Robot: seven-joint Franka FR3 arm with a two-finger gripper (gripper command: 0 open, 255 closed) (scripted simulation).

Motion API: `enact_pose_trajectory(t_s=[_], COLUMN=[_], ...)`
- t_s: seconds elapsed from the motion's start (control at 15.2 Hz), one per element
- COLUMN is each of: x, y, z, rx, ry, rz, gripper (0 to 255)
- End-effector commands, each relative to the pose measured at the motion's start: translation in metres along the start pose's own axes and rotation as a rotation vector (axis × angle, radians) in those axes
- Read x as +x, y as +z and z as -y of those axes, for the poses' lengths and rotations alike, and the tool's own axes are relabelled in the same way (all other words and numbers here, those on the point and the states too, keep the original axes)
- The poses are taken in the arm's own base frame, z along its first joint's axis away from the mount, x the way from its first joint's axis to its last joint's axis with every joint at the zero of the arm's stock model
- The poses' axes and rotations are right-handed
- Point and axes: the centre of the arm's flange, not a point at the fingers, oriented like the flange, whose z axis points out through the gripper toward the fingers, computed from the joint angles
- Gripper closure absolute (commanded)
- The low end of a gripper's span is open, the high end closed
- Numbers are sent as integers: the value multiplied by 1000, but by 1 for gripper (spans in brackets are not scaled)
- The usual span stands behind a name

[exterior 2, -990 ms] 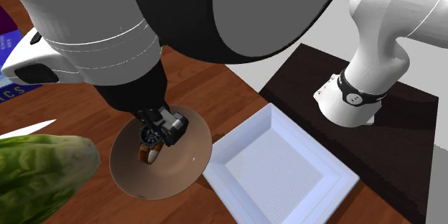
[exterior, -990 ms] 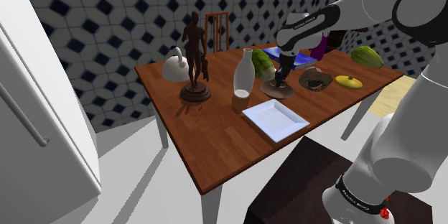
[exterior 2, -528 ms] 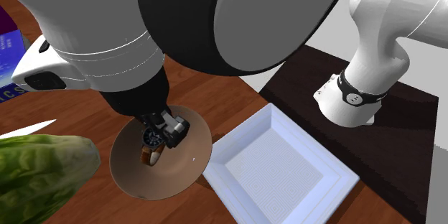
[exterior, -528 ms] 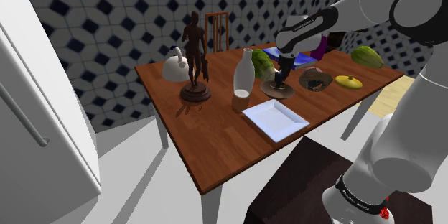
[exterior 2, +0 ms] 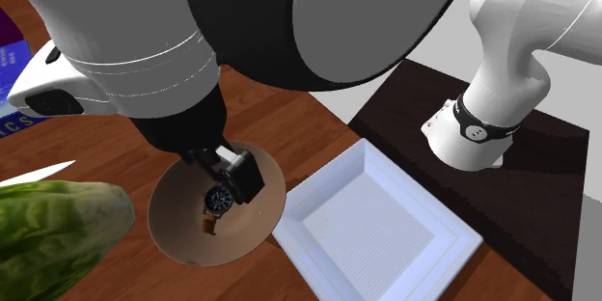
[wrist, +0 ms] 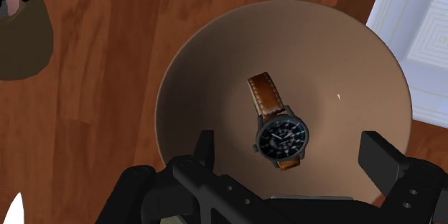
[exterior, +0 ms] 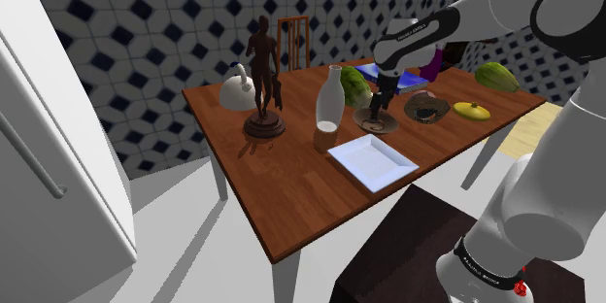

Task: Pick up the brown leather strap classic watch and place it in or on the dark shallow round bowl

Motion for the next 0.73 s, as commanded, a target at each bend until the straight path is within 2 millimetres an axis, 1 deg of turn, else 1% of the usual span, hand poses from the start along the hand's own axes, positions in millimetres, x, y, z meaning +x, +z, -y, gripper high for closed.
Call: enact_pose_trajectory(t_s=[0.0, 0.13, 0.66], x=[0, 0, 0], y=[-20, -43, -43], z=[-1, -1, -1], rx=[0, 0, 0], ry=[0, 0, 0], rz=[0, 0, 0], gripper=[0, 0, 0])
